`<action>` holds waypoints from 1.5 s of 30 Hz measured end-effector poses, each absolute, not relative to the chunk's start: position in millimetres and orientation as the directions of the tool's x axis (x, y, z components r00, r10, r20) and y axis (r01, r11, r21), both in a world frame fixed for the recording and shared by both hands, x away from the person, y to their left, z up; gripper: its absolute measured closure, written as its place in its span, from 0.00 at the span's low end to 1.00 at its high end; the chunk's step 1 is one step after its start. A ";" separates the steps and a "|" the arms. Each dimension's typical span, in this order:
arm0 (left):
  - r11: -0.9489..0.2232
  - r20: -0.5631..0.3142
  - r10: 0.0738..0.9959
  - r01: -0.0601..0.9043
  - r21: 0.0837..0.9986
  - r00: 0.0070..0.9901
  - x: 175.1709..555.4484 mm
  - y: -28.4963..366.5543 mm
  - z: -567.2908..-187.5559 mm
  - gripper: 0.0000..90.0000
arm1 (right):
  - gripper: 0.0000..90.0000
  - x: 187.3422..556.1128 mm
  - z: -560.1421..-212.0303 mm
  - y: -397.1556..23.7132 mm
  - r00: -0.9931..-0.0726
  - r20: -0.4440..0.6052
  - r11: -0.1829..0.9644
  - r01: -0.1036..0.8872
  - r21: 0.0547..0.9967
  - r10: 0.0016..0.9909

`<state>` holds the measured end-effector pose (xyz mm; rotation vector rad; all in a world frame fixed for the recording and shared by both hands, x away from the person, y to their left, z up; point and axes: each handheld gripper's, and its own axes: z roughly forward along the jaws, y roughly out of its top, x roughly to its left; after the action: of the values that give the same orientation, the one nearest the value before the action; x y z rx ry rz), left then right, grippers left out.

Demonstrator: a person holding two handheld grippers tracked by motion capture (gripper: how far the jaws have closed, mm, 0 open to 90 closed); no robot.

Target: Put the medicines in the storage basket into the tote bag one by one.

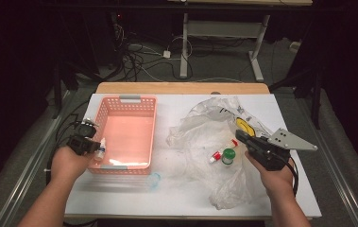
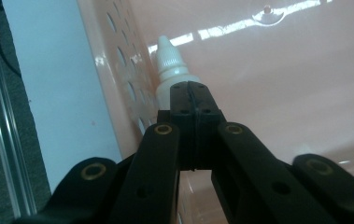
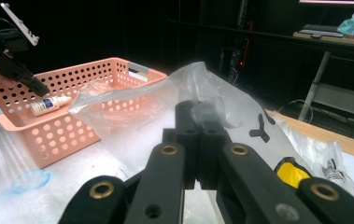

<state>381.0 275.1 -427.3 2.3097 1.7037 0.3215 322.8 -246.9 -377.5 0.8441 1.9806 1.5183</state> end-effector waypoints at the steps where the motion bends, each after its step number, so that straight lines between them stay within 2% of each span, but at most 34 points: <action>1: -0.285 0.037 0.956 0.900 0.328 0.290 381.1 274.3 -427.8 0.98 | 1.00 322.8 -377.5 -246.9 -0.681 -0.020 0.185 0.171 0.968 0.732; 8: -0.295 0.099 0.956 0.903 0.313 0.278 381.7 268.5 -429.6 0.97 | 1.00 323.0 -378.2 -246.7 -0.681 -0.020 0.189 0.174 0.967 0.732; 19: -0.286 0.094 0.958 0.902 0.323 0.270 382.4 268.7 -429.6 0.97 | 1.00 323.4 -379.2 -246.2 -0.682 -0.018 0.190 0.177 0.966 0.731; 26: -0.334 0.180 0.938 0.911 0.241 0.296 386.0 259.5 -432.9 0.98 | 1.00 323.3 -379.4 -245.6 -0.682 -0.020 0.191 0.177 0.966 0.731; 31: -0.342 0.177 0.935 0.910 0.233 0.306 387.1 258.8 -432.4 0.98 | 1.00 323.4 -379.0 -245.7 -0.682 -0.022 0.191 0.174 0.966 0.731; 35: -0.382 0.166 0.922 0.895 0.229 0.351 388.2 249.9 -429.7 0.98 | 1.00 323.3 -378.8 -245.6 -0.680 -0.023 0.192 0.174 0.966 0.732; 36: -0.400 0.161 0.915 0.888 0.227 0.371 389.0 245.4 -429.2 0.98 | 1.00 323.4 -378.9 -245.5 -0.682 -0.022 0.191 0.174 0.966 0.731; 38: -0.419 0.057 0.907 0.875 0.242 0.418 391.6 235.9 -428.5 0.98 | 1.00 323.4 -379.1 -244.9 -0.682 -0.020 0.190 0.176 0.966 0.731; 42: -0.396 -0.072 0.891 0.845 0.360 0.448 392.0 225.0 -421.0 0.98 | 1.00 323.7 -379.1 -245.5 -0.681 -0.022 0.192 0.174 0.966 0.732; 45: -0.365 -0.101 0.892 0.833 0.415 0.441 392.8 226.5 -415.8 0.97 | 1.00 323.8 -379.6 -246.7 -0.679 -0.018 0.190 0.180 0.965 0.734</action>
<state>392.8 226.5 -415.8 2.2922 1.4587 0.1961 323.8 -246.7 -379.6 0.8526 1.9870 1.5084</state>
